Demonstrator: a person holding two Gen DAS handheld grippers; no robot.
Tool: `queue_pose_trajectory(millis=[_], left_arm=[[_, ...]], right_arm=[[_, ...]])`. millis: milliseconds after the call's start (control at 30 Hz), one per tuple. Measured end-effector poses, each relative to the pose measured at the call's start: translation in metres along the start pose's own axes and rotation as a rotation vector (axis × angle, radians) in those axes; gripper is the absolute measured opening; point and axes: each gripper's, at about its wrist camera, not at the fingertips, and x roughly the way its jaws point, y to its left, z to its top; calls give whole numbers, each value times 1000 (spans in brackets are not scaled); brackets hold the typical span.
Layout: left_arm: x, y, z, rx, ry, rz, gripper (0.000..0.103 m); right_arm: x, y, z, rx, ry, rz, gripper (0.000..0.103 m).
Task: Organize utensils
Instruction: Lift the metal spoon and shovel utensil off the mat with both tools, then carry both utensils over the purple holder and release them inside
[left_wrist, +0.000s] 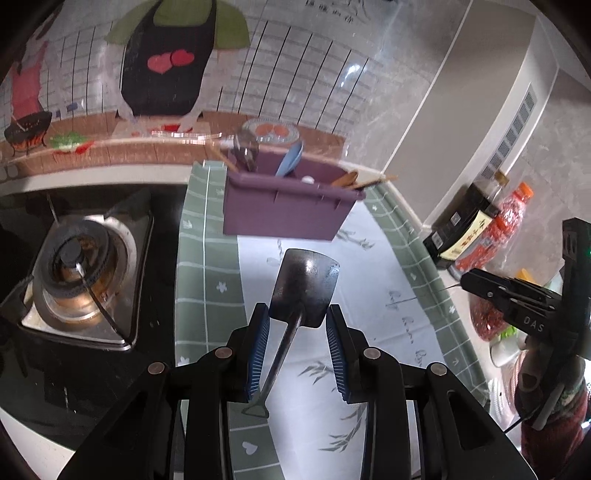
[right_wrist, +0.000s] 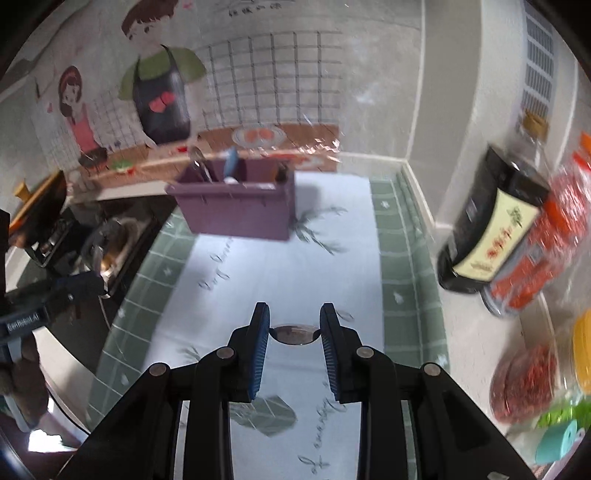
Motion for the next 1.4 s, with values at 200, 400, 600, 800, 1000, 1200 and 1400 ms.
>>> queue_pose_trajectory(millis=[200,400,600,800,1000,1200,1400], left_arm=[[-11,-1,15,-22,-65,-12,32],[-29,-12,46,-4,-160,-18,33],[-77,-33,118,51,-392,-47,32],[-83,-35,170,49,-526,-45,32],[-34,-18,192,-3,-495,-39,32],[22,2,188,-70,-441,-27,32],[61,17,183,-99,-402,-23,32]], right_arm=[[-4,14,15,-12,-20,15,26],[-25,23,45,-16,-69,56,26],[-77,29,121,-58,-224,22,26],[-82,27,185,-70,-263,-30,26],[-44,25,207,-78,-216,-25,26],[14,20,207,-65,-126,14,26],[65,14,202,-41,-50,38,26]])
